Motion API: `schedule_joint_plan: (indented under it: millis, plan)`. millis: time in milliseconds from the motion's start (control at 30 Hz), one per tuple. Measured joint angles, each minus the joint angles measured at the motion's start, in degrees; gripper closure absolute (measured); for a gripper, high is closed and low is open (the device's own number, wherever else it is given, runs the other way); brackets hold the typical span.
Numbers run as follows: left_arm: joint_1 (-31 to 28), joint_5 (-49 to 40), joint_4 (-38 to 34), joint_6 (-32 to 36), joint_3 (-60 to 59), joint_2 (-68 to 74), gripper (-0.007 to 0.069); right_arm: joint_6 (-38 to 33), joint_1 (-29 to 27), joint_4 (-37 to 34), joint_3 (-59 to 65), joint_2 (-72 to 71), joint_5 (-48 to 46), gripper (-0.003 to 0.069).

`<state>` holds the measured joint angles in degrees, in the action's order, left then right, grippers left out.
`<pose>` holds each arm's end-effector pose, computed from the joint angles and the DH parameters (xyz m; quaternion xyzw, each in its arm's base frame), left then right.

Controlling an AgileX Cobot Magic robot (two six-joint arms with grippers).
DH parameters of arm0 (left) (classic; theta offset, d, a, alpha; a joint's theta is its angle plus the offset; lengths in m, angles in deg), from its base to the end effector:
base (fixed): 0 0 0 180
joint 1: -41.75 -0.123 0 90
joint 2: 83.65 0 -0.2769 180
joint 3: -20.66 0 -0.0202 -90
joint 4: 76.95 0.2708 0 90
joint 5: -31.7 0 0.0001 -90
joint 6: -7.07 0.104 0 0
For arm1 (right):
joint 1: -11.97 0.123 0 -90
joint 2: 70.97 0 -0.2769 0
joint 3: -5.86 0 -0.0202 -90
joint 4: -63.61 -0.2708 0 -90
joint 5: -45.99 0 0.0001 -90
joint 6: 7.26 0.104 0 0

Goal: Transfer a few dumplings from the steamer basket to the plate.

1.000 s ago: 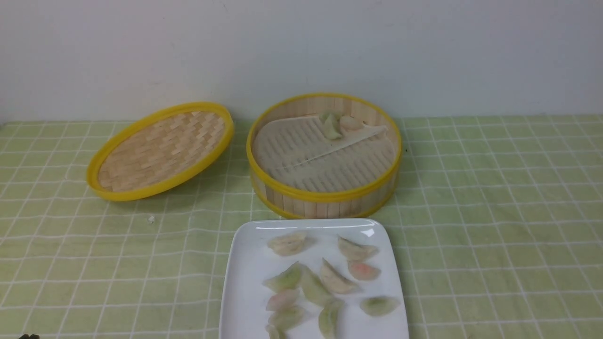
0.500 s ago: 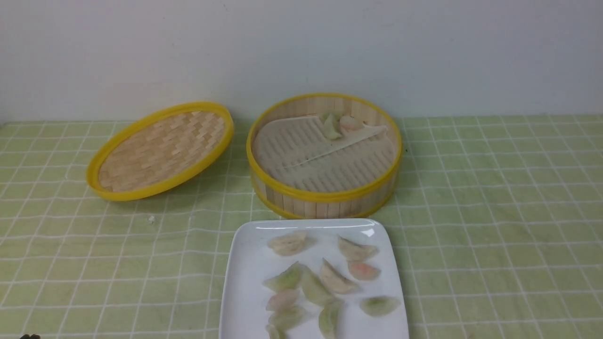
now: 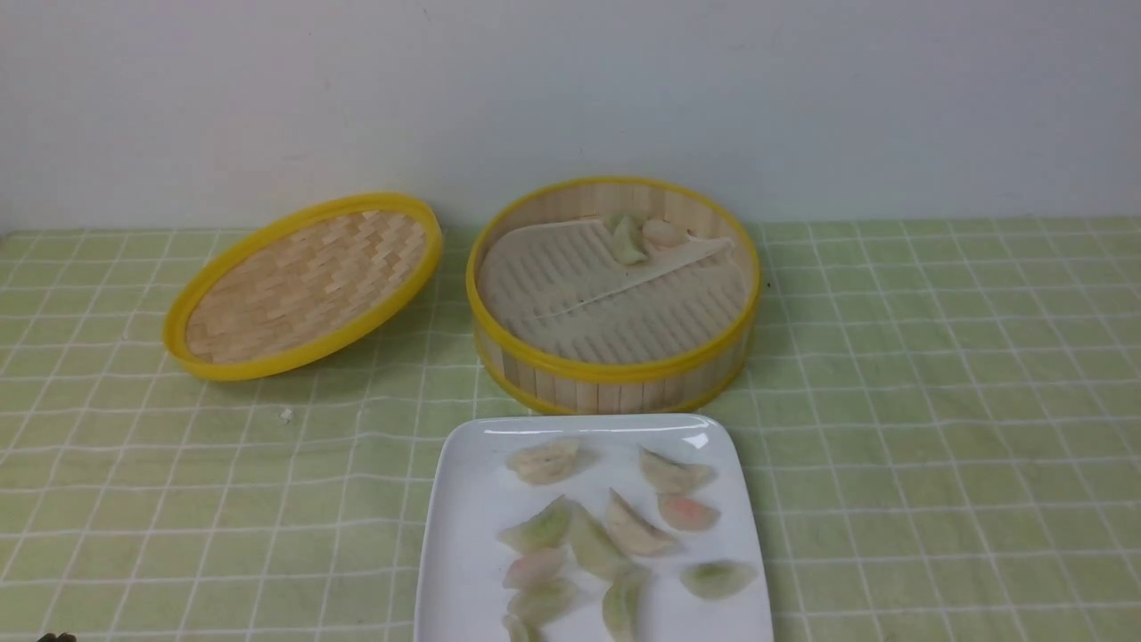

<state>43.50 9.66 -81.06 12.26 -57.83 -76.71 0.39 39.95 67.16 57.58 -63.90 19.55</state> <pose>0.0925 -0.0056 0.1670 0.0300 0.8054 -0.0128 0.5918 0.0455 0.0209 0.3233 -0.1279 0.6646 0.1967 0.7094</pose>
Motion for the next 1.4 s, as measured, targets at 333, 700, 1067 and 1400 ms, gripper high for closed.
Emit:
schedule_joint_plan:
  millis: [333, 700, 1067, 1400]
  plan:
    - [0.00, 0.00, 0.00, 0.00, 0.00, 0.00, 0.0631, 0.00, -23.14, 2.40, 18.72, -0.06, -1.26, 0.0673]
    - [0.00, 0.00, 0.00, 0.00, 0.00, 0.00, 0.0631, 0.06, -27.49, 2.38, 26.36, 0.07, 3.71, 0.0673]
    - [0.00, 0.00, 0.00, 0.00, 0.00, 0.00, 0.0631, 0.06, -27.49, 2.38, 26.36, 0.07, 3.71, 0.0673]
    - [0.00, 0.00, 0.00, 0.00, 0.00, 0.00, 0.0631, 0.06, -27.49, 2.38, 26.40, 0.07, 3.71, 0.0673]
